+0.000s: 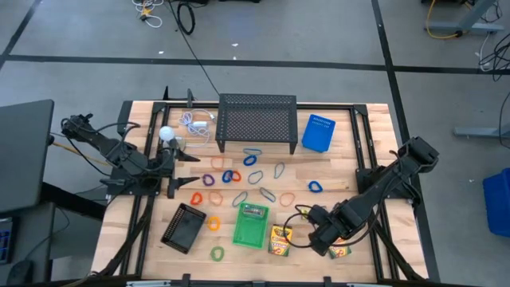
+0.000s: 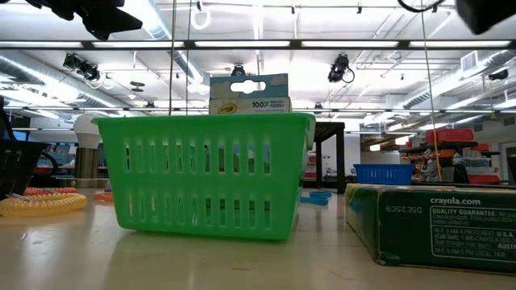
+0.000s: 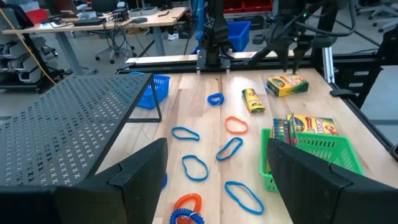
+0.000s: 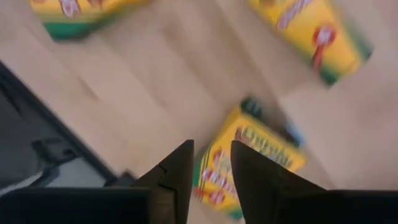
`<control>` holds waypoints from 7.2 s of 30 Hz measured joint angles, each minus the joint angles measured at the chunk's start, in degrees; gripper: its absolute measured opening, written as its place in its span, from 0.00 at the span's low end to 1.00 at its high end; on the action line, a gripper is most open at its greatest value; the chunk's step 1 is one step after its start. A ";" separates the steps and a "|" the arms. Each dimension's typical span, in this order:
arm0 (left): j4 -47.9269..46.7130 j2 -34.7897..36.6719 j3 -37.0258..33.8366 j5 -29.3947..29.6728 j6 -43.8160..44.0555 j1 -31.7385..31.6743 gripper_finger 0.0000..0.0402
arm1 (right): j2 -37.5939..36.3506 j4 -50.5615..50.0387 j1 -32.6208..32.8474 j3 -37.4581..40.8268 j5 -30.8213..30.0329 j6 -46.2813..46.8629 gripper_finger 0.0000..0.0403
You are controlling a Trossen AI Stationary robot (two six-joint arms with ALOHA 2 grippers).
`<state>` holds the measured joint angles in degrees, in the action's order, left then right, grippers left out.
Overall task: Pick & Place Office Desk Supplies
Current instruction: Put the crayon box into the green bin
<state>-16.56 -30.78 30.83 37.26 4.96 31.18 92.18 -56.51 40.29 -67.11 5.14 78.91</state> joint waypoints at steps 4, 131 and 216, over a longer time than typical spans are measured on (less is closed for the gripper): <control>0.02 0.01 0.00 0.01 -0.05 0.00 0.71 | 0.02 0.00 1.10 0.00 5.69 1.84 0.22; 1.19 0.06 0.00 0.22 -1.45 -0.02 0.70 | 19.15 -4.64 -2.93 -15.85 -17.87 -8.93 0.46; 0.21 0.06 0.00 -0.07 -0.47 -0.01 0.70 | 23.30 -9.52 -10.27 -12.39 -11.02 -13.94 0.39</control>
<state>-16.35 -30.72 30.83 37.18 4.49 31.17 115.48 -66.03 30.02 -79.50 -5.88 64.97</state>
